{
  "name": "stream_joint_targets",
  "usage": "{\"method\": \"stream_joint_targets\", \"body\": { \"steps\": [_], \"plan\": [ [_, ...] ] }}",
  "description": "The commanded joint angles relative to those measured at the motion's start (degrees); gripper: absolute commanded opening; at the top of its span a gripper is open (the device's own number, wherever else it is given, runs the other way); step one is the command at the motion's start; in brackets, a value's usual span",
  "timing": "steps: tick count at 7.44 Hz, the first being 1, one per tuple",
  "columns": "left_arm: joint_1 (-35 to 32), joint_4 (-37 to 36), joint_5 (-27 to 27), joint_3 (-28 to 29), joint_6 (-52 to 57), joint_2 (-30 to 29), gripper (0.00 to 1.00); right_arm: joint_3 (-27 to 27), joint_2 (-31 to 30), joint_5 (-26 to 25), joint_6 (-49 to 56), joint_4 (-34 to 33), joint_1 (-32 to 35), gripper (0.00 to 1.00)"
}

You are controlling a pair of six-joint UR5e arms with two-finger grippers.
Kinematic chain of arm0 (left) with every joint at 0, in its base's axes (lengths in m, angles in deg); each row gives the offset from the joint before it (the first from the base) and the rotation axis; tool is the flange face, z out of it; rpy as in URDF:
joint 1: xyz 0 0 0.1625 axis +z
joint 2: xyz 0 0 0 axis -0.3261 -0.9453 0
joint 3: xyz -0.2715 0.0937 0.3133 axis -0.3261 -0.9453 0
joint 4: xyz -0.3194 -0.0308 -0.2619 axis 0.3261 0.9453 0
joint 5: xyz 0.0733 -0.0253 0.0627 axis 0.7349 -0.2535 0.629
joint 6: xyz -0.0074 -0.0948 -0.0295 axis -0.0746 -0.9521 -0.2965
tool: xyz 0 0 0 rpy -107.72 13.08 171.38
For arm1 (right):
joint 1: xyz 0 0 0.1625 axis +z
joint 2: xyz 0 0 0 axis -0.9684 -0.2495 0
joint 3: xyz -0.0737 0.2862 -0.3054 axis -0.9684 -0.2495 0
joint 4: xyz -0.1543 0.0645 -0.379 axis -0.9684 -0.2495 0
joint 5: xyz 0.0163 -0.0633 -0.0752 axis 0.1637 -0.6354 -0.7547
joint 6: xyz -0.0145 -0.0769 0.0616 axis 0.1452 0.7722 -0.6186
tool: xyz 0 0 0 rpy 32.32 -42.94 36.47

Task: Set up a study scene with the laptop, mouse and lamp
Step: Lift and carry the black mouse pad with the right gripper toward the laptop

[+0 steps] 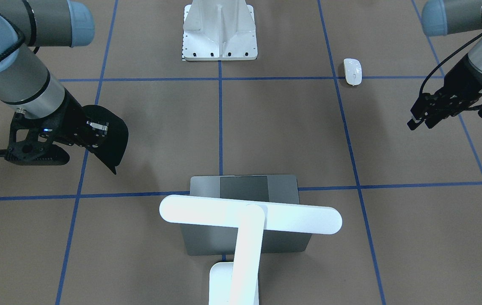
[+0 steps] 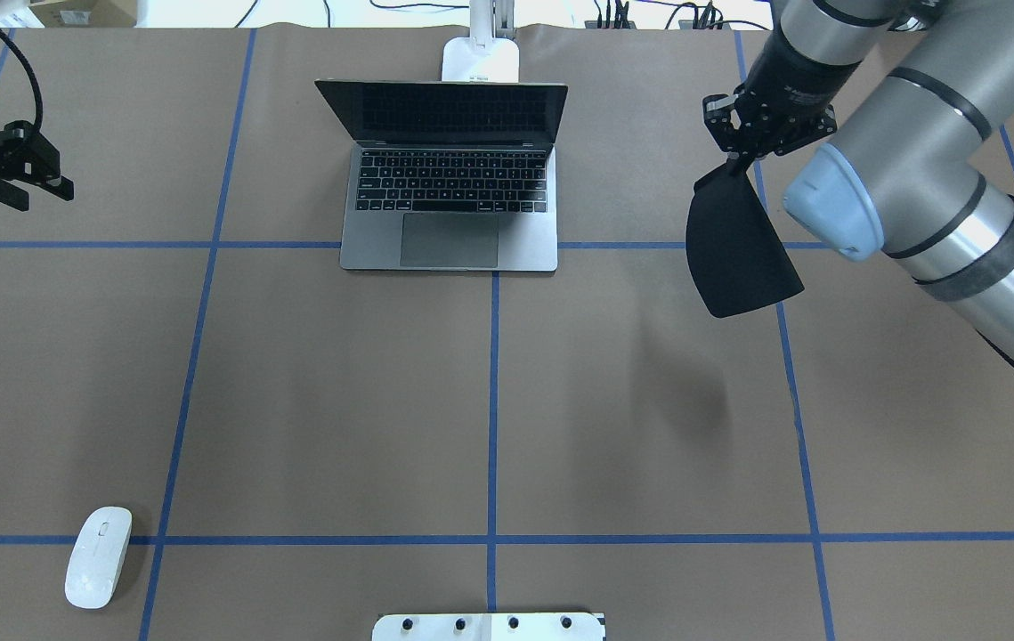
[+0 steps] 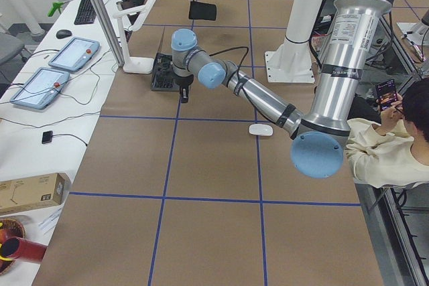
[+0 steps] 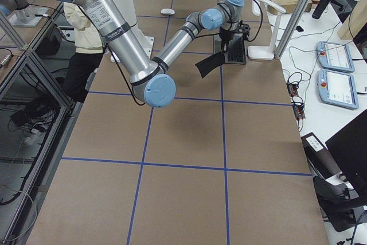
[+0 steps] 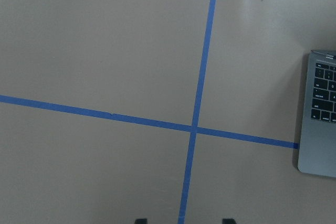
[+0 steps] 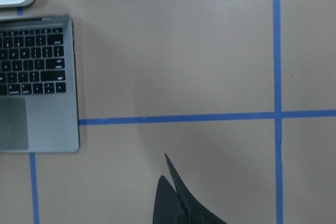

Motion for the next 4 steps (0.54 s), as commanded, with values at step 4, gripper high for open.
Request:
{"method": "stream_joint_targets", "body": {
  "steps": [4],
  "plan": [
    [-0.09,0.36,0.00,-0.16,0.00,0.36,0.57,-6.82,8.55,-2.34,-14.35,-0.29,1.07,0.00]
  ]
}}
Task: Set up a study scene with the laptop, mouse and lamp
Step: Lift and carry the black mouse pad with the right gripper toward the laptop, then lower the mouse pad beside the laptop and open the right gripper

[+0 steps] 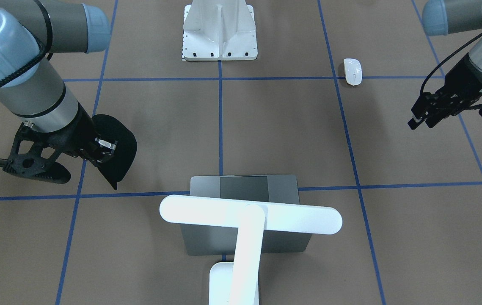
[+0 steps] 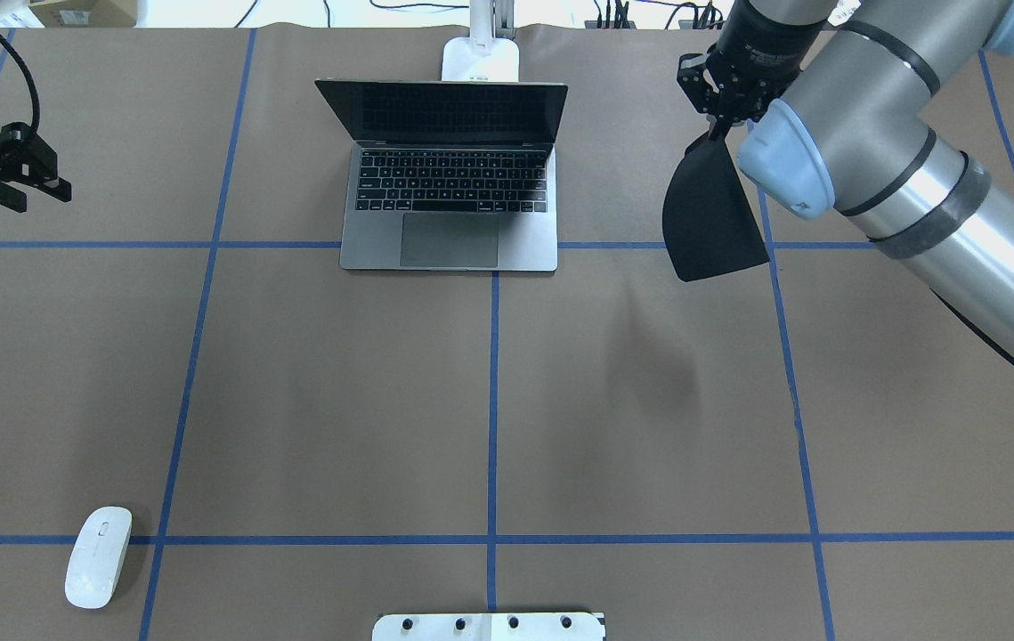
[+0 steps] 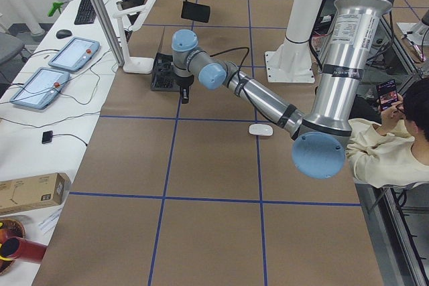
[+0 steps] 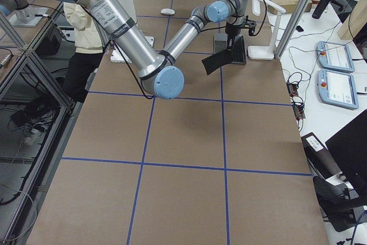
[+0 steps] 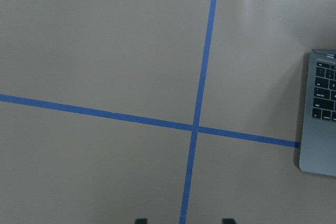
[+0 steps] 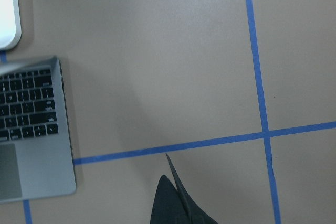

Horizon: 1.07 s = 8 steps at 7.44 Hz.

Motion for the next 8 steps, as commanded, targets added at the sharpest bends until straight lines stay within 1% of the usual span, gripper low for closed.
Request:
{"method": "stream_joint_targets", "body": {
  "steps": [1,2,4,5,6,7,8],
  "plan": [
    [0.05,0.04,0.00,-0.02,0.00,0.01,0.57,-3.80,4.66,-0.06,-5.02,0.72,0.46,0.00],
    [0.06,0.04,0.00,-0.02,0.00,0.01,0.57,-6.87,6.33,-0.06,-5.81,2.46,0.46,0.00],
    [0.06,-0.05,0.00,-0.02,0.00,0.01,0.57,-13.47,8.36,-0.06,-9.84,10.62,0.46,0.00],
    [0.06,-0.05,0.00,0.07,0.00,0.01,0.57,-13.76,8.29,-0.15,-9.51,10.74,0.46,0.00],
    [0.14,-0.22,0.00,-0.02,0.00,-0.16,0.57,-13.15,7.07,-1.63,-8.46,11.09,0.29,0.92],
    [0.06,-0.49,0.00,-0.02,0.00,-0.42,0.57,-12.54,6.88,-5.73,-7.06,12.39,0.20,1.00],
    [0.14,-0.49,0.00,-0.02,0.00,-0.51,0.58,-12.62,6.79,-5.69,-7.13,12.32,0.20,1.00]
  ]
}}
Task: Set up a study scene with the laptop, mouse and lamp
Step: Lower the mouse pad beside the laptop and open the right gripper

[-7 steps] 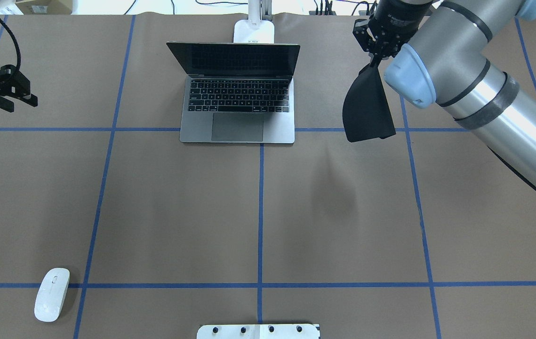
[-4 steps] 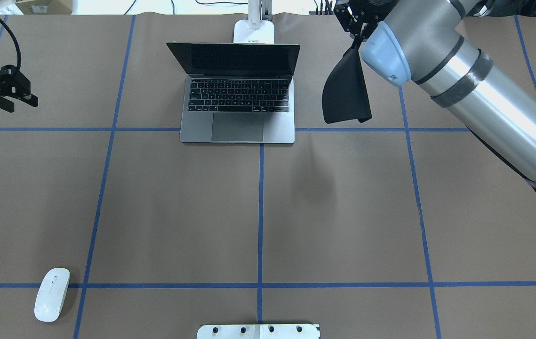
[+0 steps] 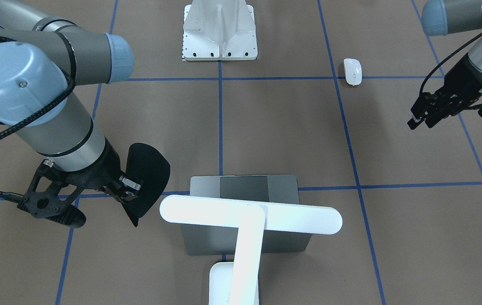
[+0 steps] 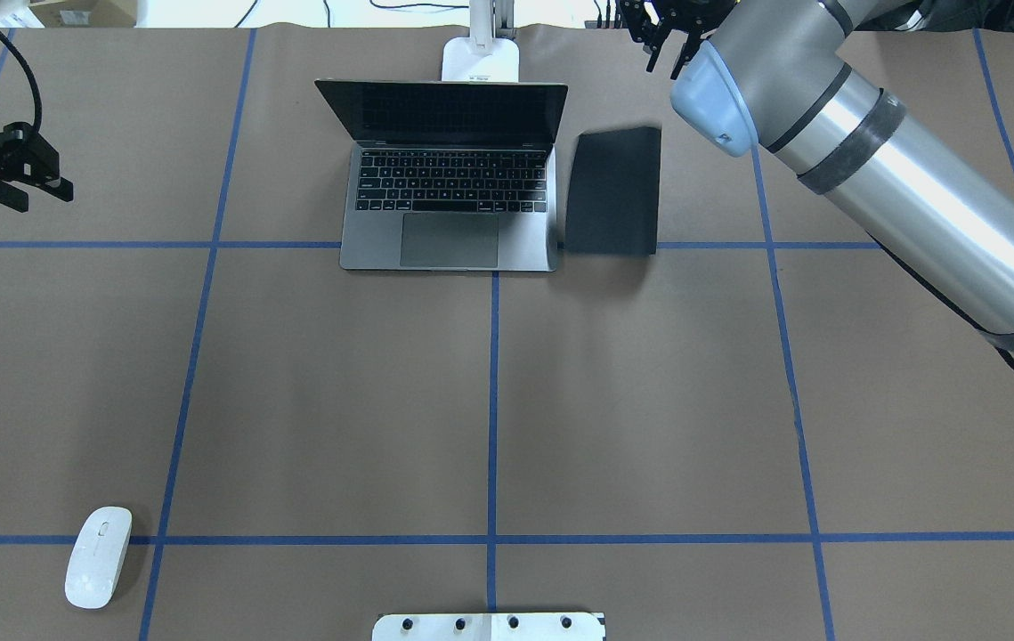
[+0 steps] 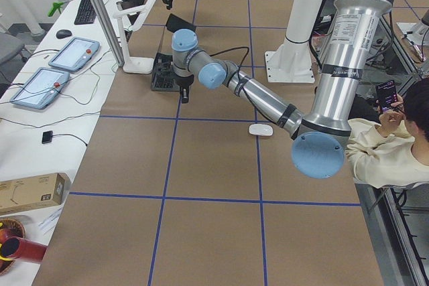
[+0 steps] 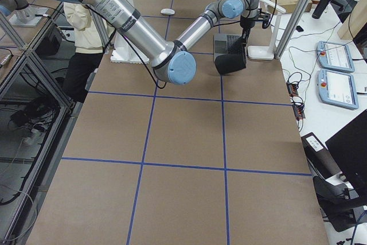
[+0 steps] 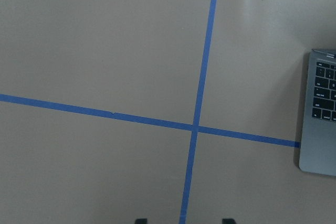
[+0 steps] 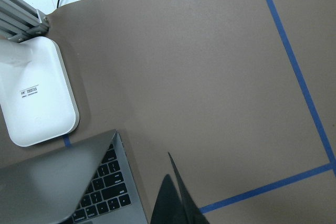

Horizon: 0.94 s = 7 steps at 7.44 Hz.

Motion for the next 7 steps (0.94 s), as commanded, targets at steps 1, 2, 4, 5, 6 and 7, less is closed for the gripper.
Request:
{"method": "stream_joint_targets", "body": {
  "steps": [1,2,4,5,6,7],
  "plan": [
    [-0.04,-0.20,0.00,-0.02,-0.09,-0.17,0.58,0.14,-0.08,-1.51,0.34,0.33,-0.06,1.00],
    [-0.04,-0.20,0.00,-0.19,-0.09,-0.17,0.58,0.06,-0.25,-1.51,0.43,0.33,-0.14,1.00],
    [-0.04,-0.28,0.00,-0.02,-0.09,0.44,0.59,0.67,-2.09,-1.43,2.08,0.33,-0.06,1.00],
    [-0.13,-0.28,0.35,-0.19,-0.09,1.14,0.62,3.80,-5.76,-1.34,5.14,0.33,-0.14,1.00],
    [-0.04,-0.20,0.79,-0.71,-0.09,3.06,0.80,7.66,-10.06,-1.25,7.61,0.33,-0.40,1.00],
    [-0.04,-0.20,0.96,-1.85,-0.17,5.34,0.99,9.61,-12.10,-1.25,7.90,0.33,-1.19,1.00]
  ]
}}
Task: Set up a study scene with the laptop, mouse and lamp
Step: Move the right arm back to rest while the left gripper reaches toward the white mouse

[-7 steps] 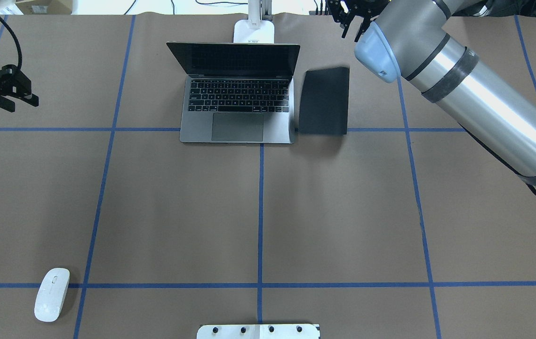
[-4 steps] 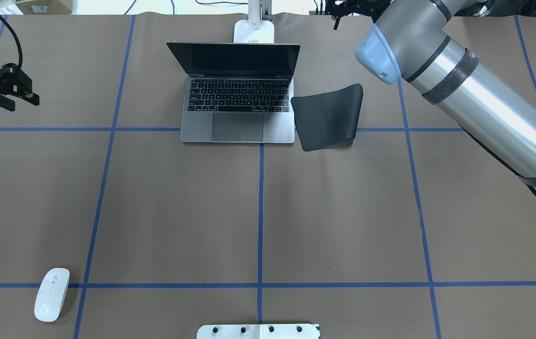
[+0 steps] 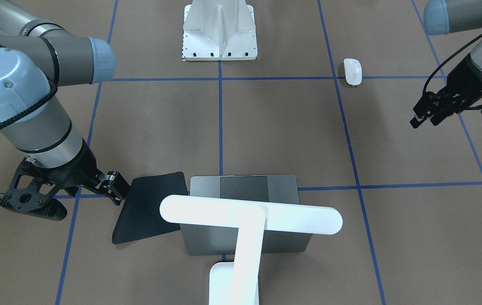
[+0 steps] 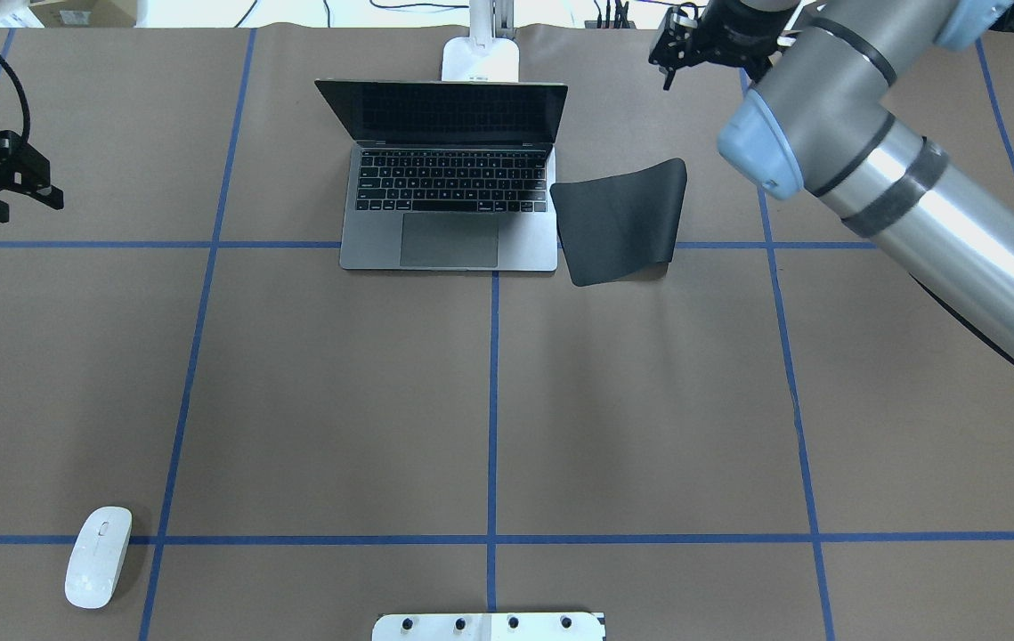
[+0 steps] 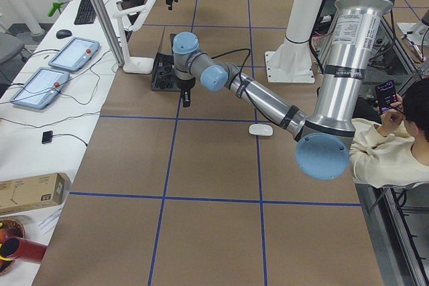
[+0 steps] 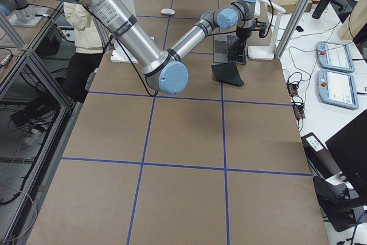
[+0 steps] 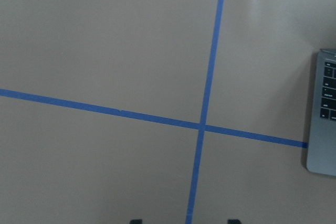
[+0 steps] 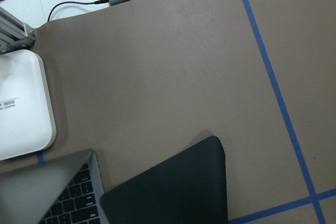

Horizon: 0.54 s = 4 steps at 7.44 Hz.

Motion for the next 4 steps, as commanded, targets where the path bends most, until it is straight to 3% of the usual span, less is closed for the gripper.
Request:
{"method": "stream_joint_targets", "body": {
  "steps": [1,4],
  "plan": [
    [0.38,0.03,0.33,-2.47,-0.50,5.30,1.00,4.03,-4.19,0.13,1.50,-0.61,-1.58,1.00],
    [5.10,1.08,2.85,-4.49,-6.74,8.04,1.00,6.92,-8.30,0.57,1.76,-0.97,-4.04,1.00]
  ]
}}
